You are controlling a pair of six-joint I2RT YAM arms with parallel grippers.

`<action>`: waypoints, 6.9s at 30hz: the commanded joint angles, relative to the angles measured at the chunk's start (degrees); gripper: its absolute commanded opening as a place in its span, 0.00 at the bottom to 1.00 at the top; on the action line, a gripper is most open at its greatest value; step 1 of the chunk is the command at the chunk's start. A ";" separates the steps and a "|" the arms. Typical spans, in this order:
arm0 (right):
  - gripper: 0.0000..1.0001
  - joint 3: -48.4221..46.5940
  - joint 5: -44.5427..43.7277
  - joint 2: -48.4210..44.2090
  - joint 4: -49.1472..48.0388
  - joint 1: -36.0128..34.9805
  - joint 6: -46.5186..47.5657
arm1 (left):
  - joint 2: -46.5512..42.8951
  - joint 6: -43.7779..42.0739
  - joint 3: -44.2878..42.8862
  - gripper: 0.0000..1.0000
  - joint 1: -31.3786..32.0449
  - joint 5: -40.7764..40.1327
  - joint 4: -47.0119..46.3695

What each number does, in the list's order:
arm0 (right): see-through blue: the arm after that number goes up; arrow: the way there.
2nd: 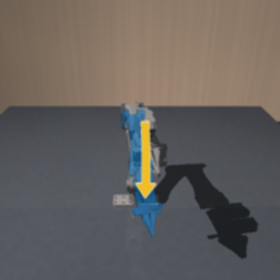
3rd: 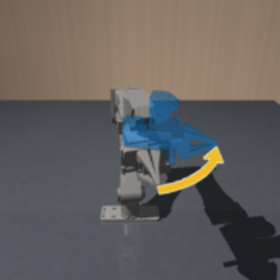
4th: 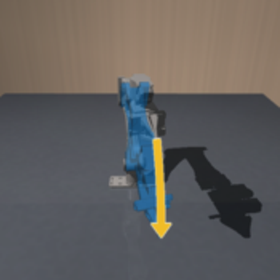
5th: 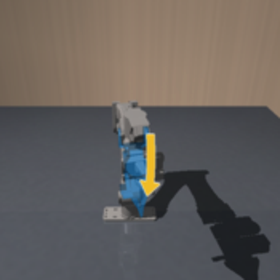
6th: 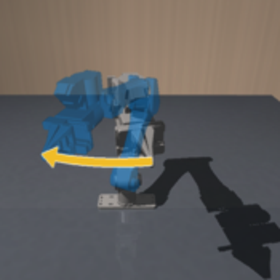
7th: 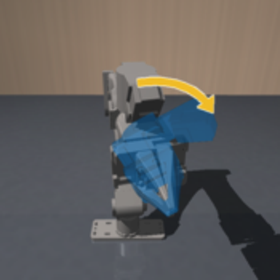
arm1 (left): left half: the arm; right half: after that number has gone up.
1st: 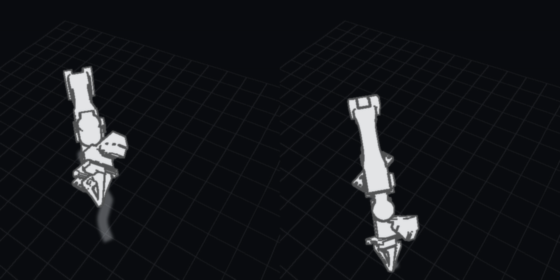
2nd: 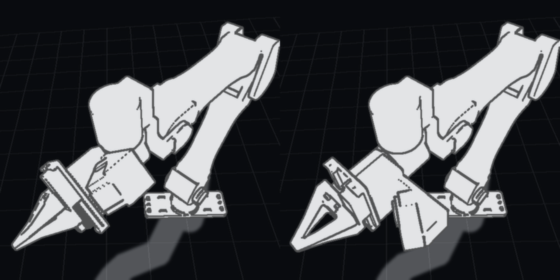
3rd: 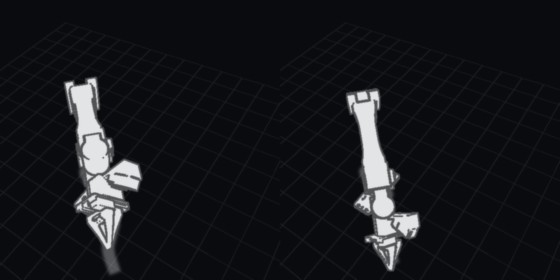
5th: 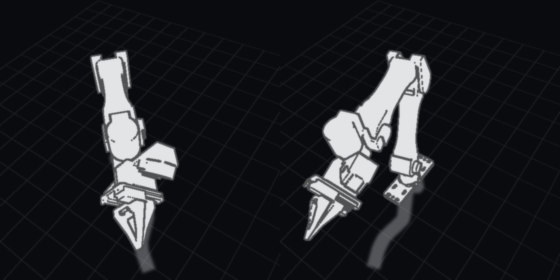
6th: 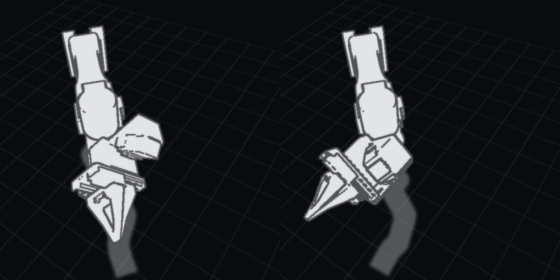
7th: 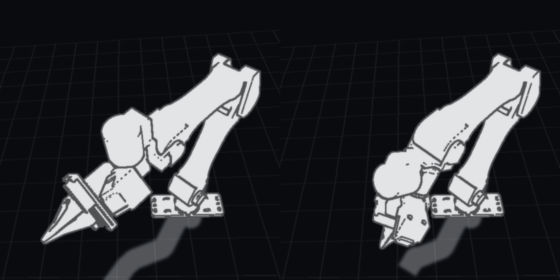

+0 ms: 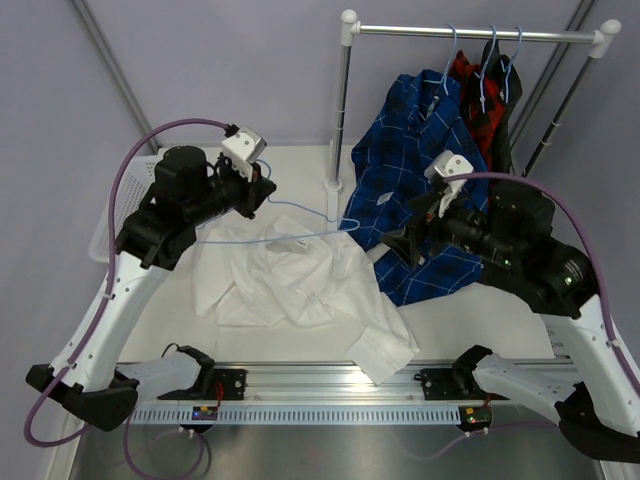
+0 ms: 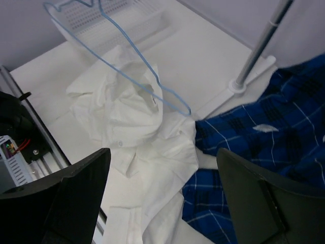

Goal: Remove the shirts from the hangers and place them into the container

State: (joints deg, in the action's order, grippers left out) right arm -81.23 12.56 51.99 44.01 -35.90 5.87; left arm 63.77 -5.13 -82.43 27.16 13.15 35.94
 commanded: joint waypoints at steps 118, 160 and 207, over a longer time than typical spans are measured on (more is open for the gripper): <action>1.00 -3.25 -14.14 4.82 -6.92 15.24 -13.51 | 9.08 29.65 20.39 0.99 22.75 -36.50 -0.52; 0.99 11.80 -7.55 -1.27 -5.69 15.25 -10.53 | 37.74 31.85 24.87 0.10 15.38 -29.15 -14.59; 0.99 13.91 8.80 0.31 -9.12 15.24 -13.16 | 17.18 -4.37 -45.72 0.00 -21.44 -53.76 -17.56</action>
State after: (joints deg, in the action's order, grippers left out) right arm -67.64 18.50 52.23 37.78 -20.84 -6.28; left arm 81.87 -6.17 -125.38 5.89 -43.88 27.70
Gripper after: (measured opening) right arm 0.993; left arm 0.039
